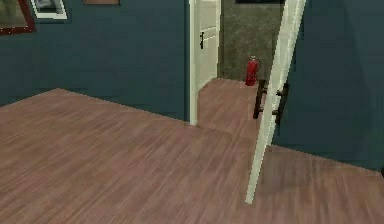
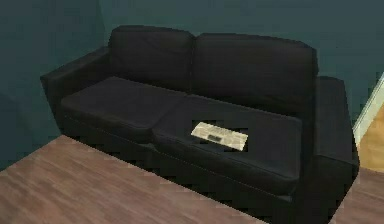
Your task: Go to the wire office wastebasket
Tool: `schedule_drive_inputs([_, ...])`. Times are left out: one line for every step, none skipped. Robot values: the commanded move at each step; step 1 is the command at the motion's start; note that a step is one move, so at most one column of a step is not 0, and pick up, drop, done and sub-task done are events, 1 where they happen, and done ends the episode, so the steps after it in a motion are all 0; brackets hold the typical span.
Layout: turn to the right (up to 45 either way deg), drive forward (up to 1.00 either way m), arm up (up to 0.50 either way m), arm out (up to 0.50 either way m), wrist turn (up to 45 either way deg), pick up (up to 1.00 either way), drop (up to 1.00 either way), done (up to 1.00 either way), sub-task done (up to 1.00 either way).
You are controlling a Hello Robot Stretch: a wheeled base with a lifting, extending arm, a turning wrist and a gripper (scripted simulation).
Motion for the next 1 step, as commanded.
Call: schedule_drive_inputs([-6.0, 0.00, 0.00, 0.00, 0.0, 0.00, 0.00, 0.00, 0.00])
